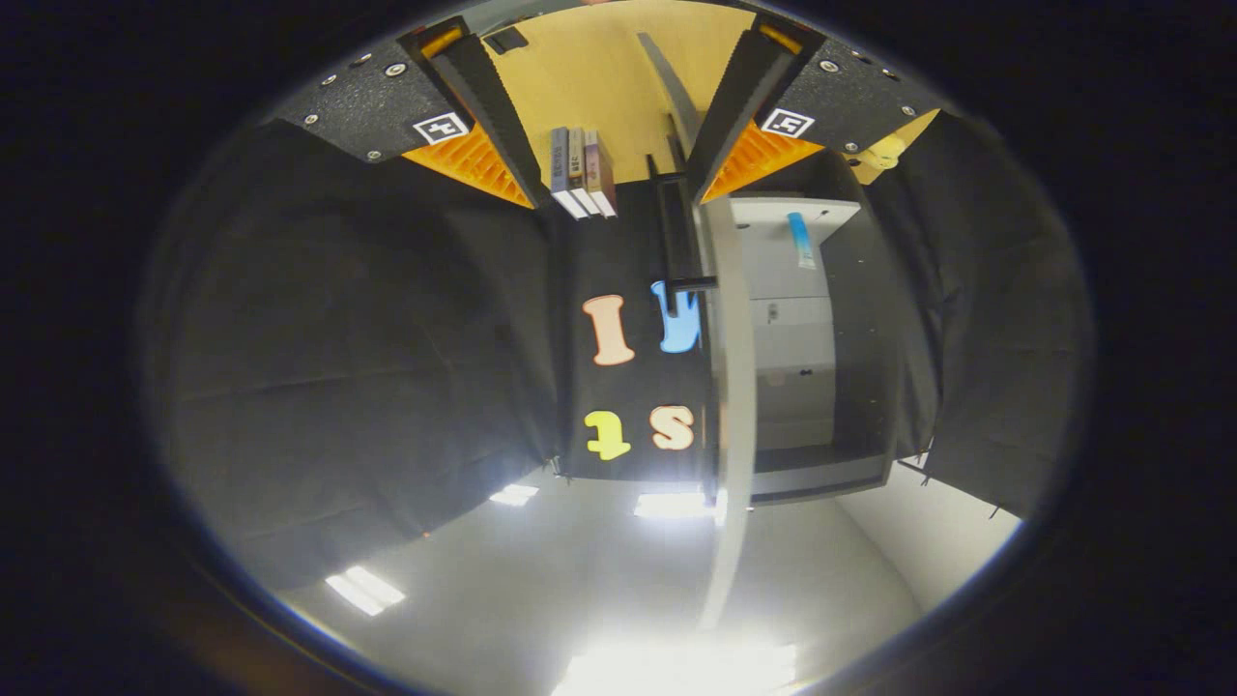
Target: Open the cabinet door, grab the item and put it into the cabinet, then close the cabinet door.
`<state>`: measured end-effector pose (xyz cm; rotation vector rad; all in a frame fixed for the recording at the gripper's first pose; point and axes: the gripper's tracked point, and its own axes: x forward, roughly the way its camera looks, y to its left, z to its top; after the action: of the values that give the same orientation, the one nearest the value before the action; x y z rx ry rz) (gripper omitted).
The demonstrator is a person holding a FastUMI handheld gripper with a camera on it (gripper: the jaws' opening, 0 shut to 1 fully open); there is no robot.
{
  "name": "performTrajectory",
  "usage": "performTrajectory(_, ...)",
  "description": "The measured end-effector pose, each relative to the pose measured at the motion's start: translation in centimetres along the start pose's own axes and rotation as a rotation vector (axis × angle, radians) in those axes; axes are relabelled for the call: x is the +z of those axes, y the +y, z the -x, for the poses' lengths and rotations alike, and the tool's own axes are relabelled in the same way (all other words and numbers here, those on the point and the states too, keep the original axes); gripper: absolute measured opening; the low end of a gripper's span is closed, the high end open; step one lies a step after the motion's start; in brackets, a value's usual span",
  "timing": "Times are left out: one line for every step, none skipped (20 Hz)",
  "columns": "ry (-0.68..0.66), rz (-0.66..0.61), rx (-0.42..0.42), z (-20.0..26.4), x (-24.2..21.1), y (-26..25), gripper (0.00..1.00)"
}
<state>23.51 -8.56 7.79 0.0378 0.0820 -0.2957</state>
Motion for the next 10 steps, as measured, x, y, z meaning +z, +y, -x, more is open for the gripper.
performTrajectory(-0.002,-0.002,-0.044,-0.7,-0.2,-1.3,0.93)
performTrajectory(-0.003,0.002,-0.080,-1.6,-0.3,-2.4,0.93)
performTrajectory(-0.004,0.011,-0.121,-2.5,-0.5,-3.5,0.93)
performTrajectory(-0.004,0.020,-0.147,-3.4,-0.7,-4.0,0.93)
performTrajectory(-0.003,0.027,-0.160,-4.1,-0.6,-4.1,0.94)
performTrajectory(-0.008,0.035,-0.164,-4.9,-0.6,-3.9,0.94)
performTrajectory(-0.009,0.046,-0.170,-5.8,-0.9,-3.5,0.94)
performTrajectory(-0.007,0.059,-0.171,-6.6,-1.0,-3.1,0.94)
performTrajectory(-0.006,0.068,-0.167,-7.2,-1.3,-2.4,0.94)
performTrajectory(0.000,0.075,-0.158,-7.5,-1.4,-1.8,0.94)
